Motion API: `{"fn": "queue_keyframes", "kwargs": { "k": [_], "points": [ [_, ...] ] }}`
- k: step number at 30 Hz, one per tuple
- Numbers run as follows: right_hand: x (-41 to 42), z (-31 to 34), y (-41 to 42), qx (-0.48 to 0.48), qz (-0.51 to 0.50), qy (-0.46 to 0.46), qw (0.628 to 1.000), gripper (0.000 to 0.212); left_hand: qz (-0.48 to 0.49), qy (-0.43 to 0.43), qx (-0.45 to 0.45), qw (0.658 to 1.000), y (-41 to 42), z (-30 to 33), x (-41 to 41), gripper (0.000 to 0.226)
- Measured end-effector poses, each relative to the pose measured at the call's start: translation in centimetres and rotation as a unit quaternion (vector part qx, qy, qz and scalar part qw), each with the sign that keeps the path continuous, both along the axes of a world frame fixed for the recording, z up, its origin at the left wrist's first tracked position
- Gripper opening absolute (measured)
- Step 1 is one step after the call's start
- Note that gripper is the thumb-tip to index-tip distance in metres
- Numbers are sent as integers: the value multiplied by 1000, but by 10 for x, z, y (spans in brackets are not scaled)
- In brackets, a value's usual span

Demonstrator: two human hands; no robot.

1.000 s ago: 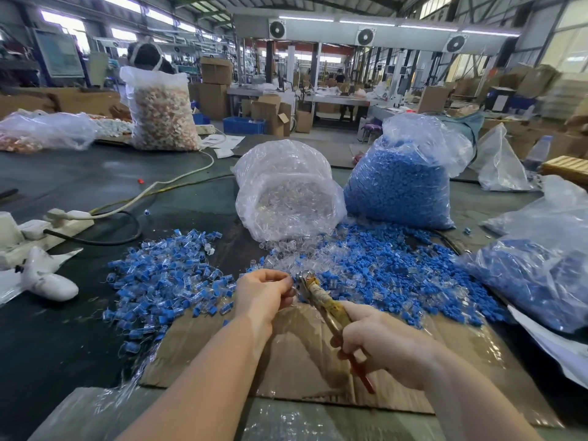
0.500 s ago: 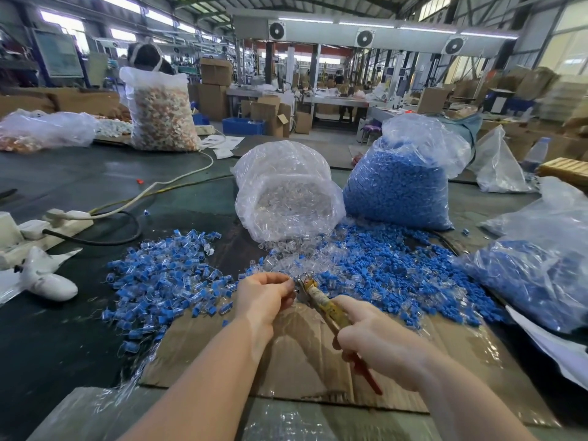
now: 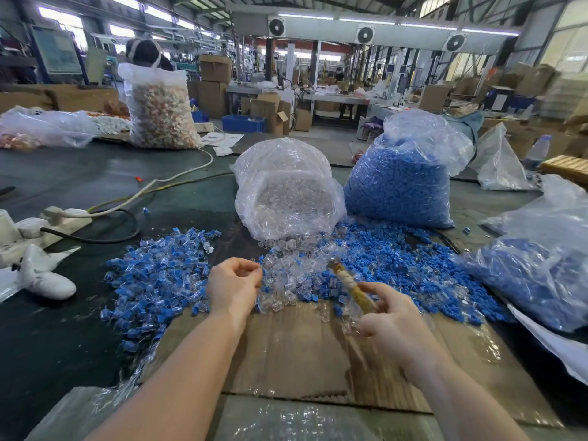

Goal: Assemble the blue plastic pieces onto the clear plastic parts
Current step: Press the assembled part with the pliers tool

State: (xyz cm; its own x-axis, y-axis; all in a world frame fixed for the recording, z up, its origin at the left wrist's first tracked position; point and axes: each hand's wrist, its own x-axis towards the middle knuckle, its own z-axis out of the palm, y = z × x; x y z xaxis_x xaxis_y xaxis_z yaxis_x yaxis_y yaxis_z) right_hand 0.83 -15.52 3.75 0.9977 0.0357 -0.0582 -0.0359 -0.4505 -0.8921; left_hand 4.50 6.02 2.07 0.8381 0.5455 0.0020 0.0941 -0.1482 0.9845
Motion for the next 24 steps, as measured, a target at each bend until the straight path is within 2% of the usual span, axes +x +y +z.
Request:
{"fn": "queue_keyframes", "kwargs": {
  "k": [3, 5, 7, 11, 15, 19, 24],
  "points": [
    [16, -12, -24, -104, -78, -53, 990, 47, 42, -1, 230, 972, 25, -4, 0, 11],
    [24, -17, -41, -177, -133, -57, 973, 50, 53, 3, 303, 952, 42, -10, -1, 16],
    [30, -20, -55, -221, -161, -47, 961, 50, 49, 22, 339, 939, 55, -16, 0, 20],
    [35, -25, -73, -254, -184, -9, 949, 49, 23, 47, 380, 924, 60, -23, -1, 25],
    [37, -31, -81, -305, -187, 1, 934, 50, 3, -4, 410, 912, 38, -25, -5, 25],
    [38, -32, -79, -363, -176, 13, 915, 53, -64, -80, 372, 922, -4, -25, -12, 17],
    [38, -29, -75, -404, -151, 29, 902, 64, -194, -83, 321, 923, -54, -32, -21, 18]
  ]
}}
